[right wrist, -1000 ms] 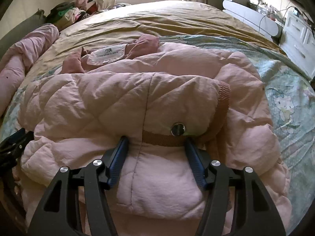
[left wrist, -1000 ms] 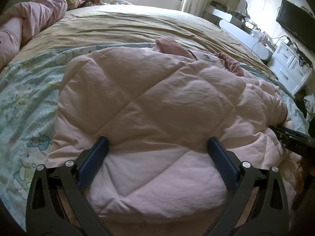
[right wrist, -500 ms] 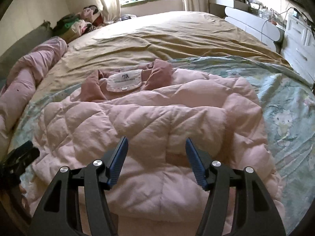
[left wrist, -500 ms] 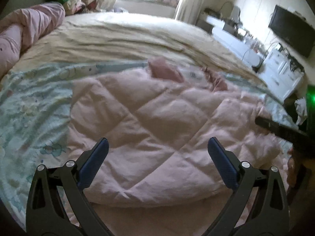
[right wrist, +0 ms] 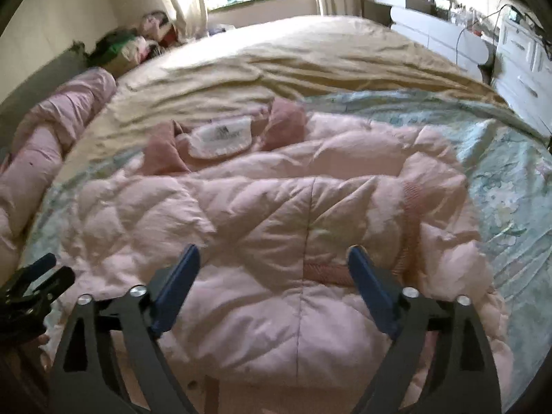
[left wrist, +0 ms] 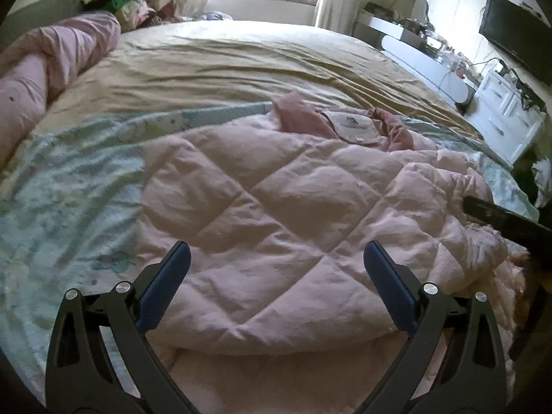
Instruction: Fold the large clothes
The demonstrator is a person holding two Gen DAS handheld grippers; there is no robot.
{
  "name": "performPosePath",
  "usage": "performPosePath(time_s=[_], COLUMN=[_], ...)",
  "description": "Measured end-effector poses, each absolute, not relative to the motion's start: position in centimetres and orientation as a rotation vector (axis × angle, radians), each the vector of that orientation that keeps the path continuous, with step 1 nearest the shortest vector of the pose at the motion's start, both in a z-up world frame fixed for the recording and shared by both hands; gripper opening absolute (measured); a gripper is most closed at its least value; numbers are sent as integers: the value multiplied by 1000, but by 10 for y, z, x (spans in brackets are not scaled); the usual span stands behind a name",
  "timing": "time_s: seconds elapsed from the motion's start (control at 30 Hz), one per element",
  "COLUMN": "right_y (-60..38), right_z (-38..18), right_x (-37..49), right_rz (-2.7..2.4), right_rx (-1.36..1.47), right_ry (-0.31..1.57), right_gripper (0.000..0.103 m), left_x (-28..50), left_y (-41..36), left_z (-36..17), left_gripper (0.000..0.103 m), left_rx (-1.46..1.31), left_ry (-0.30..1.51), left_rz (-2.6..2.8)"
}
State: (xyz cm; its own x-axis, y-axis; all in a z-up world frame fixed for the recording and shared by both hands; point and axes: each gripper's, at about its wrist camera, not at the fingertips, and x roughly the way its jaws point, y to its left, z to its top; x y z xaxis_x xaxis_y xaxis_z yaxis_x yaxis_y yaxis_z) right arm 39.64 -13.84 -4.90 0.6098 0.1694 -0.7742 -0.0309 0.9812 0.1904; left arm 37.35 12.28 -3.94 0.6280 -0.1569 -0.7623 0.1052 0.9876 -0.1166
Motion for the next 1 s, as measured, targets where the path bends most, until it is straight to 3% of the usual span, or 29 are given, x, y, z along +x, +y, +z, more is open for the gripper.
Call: performPosePath(time_s=[0.13,1.0], right_y=[-144,-150], right_z=[-26,28], right_x=[375,291], right_rz=[143,197], right_rx=[179,150], right_ry=[846,693], right_gripper=[97,98], left_x=[363,291], left_y=[124,124], left_z=[-21,42], left_gripper=[94,94], left_rx=[-32,-141], left_ry=[841,701], left_rz=[-111,-74])
